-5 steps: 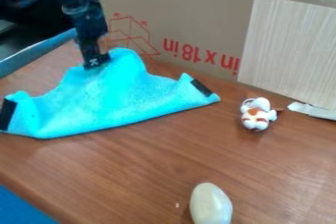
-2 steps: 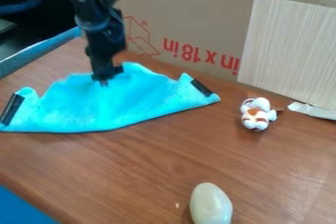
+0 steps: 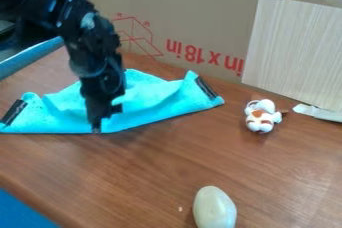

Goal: Unfold the cloth from top left to bottom right

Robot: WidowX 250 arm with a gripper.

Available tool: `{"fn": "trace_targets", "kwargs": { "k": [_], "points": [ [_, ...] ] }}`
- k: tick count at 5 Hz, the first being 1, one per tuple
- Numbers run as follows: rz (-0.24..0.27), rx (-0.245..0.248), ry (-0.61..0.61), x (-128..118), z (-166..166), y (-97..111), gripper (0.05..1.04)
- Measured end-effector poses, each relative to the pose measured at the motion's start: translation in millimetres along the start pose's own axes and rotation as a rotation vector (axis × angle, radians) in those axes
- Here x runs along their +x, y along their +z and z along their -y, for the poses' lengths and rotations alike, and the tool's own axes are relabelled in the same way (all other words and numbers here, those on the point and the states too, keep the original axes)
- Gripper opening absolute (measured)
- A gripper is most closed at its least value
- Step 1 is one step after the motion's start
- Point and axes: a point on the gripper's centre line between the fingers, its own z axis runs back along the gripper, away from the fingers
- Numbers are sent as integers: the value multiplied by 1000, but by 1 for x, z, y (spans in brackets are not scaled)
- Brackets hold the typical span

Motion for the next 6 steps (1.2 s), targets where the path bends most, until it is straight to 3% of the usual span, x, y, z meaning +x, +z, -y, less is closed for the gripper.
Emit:
{"fn": "trace_targets", "kwargs": {
  "k": [3,5,6],
  "points": [
    [81,-58,-86,-22,52,43,60],
    [57,-159,-103,-22,75,52,60],
    [44,-183,-96,-17,82,54,60]
  ]
}}
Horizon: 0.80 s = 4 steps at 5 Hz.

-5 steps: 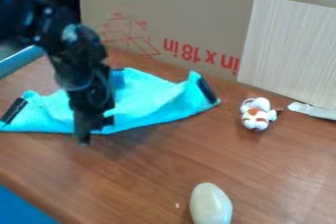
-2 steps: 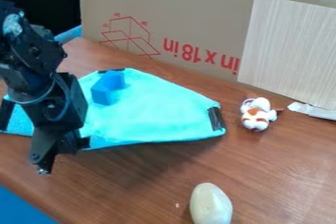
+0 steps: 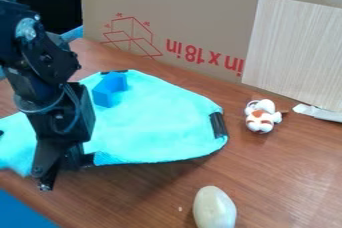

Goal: Unfold the cloth from top left to bottom right

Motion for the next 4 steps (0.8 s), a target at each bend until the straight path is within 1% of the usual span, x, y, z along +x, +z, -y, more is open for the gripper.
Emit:
{"fn": "trace_targets", "kwargs": {
  "k": [1,2,3,4],
  "points": [
    [-16,-48,11,6,9,-2,60],
    [-31,-80,16,9,13,-6,91],
    [-5,-157,-20,11,10,-4,240],
    [35,-227,-26,12,10,7,505]
  ]
}}
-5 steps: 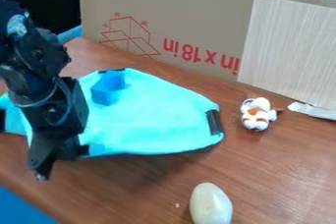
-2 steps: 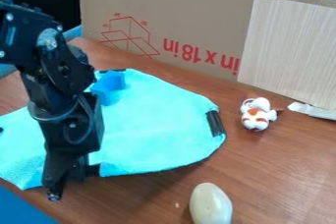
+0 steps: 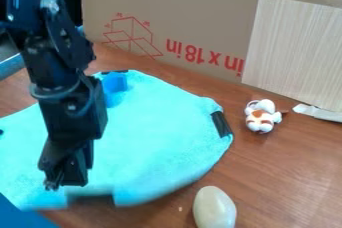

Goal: Unfold the cloth from top left to bottom right

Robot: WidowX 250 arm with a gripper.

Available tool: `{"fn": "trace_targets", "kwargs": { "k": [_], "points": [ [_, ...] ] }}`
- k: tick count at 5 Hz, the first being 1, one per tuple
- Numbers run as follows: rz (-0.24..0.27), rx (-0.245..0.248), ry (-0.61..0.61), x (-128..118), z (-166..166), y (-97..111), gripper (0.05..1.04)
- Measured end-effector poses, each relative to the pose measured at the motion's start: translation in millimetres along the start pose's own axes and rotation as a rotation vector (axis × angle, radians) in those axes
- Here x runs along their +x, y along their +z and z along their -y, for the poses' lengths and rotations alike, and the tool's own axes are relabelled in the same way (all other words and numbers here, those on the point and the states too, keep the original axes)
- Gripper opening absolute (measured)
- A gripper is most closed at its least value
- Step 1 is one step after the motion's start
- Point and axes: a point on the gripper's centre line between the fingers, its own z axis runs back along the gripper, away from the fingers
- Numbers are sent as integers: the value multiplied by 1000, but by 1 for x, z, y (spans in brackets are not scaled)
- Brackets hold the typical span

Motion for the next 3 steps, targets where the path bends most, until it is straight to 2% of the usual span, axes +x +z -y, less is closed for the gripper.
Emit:
{"fn": "trace_targets", "kwargs": {
  "k": [1,2,3],
  "points": [
    [43,-77,-9,-1,2,16,809],
    [80,-117,-2,-8,-8,28,999],
    [62,-56,59,-30,-46,42,1000]
  ]
}}
